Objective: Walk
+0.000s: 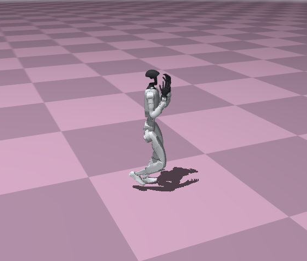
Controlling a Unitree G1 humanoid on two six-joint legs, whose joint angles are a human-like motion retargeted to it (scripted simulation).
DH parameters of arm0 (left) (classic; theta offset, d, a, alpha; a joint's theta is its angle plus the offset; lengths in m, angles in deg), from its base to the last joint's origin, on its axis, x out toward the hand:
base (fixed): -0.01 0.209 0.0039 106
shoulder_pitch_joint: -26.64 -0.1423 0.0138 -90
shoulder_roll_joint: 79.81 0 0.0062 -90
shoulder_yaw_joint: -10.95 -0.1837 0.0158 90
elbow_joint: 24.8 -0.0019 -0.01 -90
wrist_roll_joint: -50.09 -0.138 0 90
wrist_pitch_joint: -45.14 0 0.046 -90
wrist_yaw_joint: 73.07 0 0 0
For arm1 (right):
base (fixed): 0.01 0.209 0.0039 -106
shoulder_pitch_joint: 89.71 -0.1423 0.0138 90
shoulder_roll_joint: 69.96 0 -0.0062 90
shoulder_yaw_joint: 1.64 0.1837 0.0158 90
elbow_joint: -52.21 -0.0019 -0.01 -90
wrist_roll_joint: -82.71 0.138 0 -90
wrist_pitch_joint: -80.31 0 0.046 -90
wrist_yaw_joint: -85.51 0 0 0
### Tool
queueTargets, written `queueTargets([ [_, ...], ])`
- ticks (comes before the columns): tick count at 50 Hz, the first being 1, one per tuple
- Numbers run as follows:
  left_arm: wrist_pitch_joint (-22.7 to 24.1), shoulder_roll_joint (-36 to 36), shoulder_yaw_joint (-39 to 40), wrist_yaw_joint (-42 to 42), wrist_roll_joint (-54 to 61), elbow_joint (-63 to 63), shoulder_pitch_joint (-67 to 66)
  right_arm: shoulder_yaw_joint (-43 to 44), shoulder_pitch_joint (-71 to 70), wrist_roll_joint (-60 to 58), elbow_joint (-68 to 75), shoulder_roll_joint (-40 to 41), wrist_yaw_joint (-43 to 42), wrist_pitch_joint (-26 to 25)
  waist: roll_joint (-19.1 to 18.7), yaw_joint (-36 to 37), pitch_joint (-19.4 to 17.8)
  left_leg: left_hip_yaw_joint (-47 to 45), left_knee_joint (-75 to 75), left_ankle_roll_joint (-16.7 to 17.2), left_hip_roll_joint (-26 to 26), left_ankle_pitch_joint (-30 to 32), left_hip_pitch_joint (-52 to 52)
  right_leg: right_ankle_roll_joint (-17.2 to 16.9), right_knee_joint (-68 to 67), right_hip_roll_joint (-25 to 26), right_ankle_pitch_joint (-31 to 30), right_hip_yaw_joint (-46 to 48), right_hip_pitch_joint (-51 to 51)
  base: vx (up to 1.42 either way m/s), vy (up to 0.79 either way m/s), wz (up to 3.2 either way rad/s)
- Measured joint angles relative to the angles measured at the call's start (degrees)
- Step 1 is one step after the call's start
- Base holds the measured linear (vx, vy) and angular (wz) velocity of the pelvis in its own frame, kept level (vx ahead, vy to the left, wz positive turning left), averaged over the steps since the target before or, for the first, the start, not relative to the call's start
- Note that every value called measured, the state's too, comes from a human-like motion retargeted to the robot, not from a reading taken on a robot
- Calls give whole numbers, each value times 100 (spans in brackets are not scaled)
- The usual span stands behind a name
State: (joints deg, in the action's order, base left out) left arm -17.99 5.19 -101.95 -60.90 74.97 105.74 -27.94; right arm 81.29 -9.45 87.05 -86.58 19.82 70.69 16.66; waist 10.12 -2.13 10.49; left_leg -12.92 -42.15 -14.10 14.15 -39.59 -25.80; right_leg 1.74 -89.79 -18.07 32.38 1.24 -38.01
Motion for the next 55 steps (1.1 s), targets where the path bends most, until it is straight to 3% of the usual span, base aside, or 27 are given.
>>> queueTargets([
  [5, 96, -25, 20, -100, -99, -33, -6, -63, 63, 125, 104, -171, 137, -35, -301, -120, -75, 227, 609, 172, -115, -286, 975, -148, 1685, 386, 148, 218, -746, 61, -1, -1],
  [10, 269, -48, -147, -182, -216, -10, -26, -117, 81, 144, 165, -347, 151, -21, -595, -26, 129, 418, 1018, 250, -349, -404, 1448, -752, 4434, 1186, -472, 237, -1016, 60, -2, 5],
  [13, 325, -44, -266, -256, -195, 74, -74, -168, 113, 194, 130, -402, 148, 16, -653, 23, 297, 378, 698, 313, -492, -523, 1510, -869, 4886, 1428, -757, 98, -1133, 56, -4, 22],
  [18, 311, 17, -407, -422, 69, 241, -219, -280, 90, 297, -7, -444, 123, 102, -829, 131, 413, 484, -704, 460, -949, -558, 1551, -555, 4057, 1815, -791, 19, -1003, 60, -7, 21],
  [23, 74, 120, -419, -620, 411, 378, -391, -363, -147, 268, -209, -426, 45, 50, -1157, 414, 324, 665, -3017, 791, -1876, 511, 1058, 23, 3604, 2331, -274, 352, -404, 56, -10, 17],
  [27, -102, 176, -292, -680, 561, 411, -463, -333, -385, 120, -306, -361, -123, 1, -1243, 771, 232, 770, -4334, 716, -2453, 998, 257, 317, 3674, 2505, 96, 533, 204, 52, -11, 38],
  [31, -127, 240, -55, -676, 645, 393, -527, -230, -540, 42, -281, -264, -231, -30, -1092, 1052, 142, 769, -4492, 486, -2429, 734, -705, 350, 3909, 2362, 423, 612, 825, 52, -9, 62],
  [35, -20, 329, 194, -614, 610, 410, -600, -171, -539, 134, -224, -169, -256, 61, -860, 1162, 70, 573, -3422, 462, -2028, 489, -1422, 242, 4152, 2077, 648, 655, 1432, 55, -4, 68],
  [42, 200, 421, 437, -408, 264, 397, -437, -204, -407, 439, -53, -163, -308, 261, -471, 858, 277, 55, 675, 938, -1062, 1073, -1617, 10, 4546, 1505, 909, 824, 2034, 58, 3, 68],
  [47, 265, 378, 388, -263, 133, 420, -396, -237, -180, 421, -36, -119, -317, 300, -240, 594, 521, -189, 598, 773, -820, 1181, -1685, -166, 3620, 1238, 1105, 572, 2026, 58, 7, 36],
  [49, 274, 331, 333, -200, 126, 418, -378, -236, -109, 358, -64, -63, -291, 344, -71, 461, 566, -286, 349, 581, -655, 1169, -1576, -379, 3021, 1040, 876, 405, 1996, 60, 6, 34],
  [52, 277, 276, 294, -179, 74, 389, -330, -209, -35, 288, -136, 72, -179, 386, 200, 277, 517, -349, 256, 309, -297, 1060, -1224, -747, 1803, 545, 8, 225, 1806, 55, 6, 30],
  [55, 268, 237, 307, -207, -85, 358, -330, -170, 32, 311, -198, 177, -21, 375, 417, 85, 440, -311, 323, 165, 56, 933, -836, -777, 709, 11, -486, 71, 1436, 50, 2, 36],
])
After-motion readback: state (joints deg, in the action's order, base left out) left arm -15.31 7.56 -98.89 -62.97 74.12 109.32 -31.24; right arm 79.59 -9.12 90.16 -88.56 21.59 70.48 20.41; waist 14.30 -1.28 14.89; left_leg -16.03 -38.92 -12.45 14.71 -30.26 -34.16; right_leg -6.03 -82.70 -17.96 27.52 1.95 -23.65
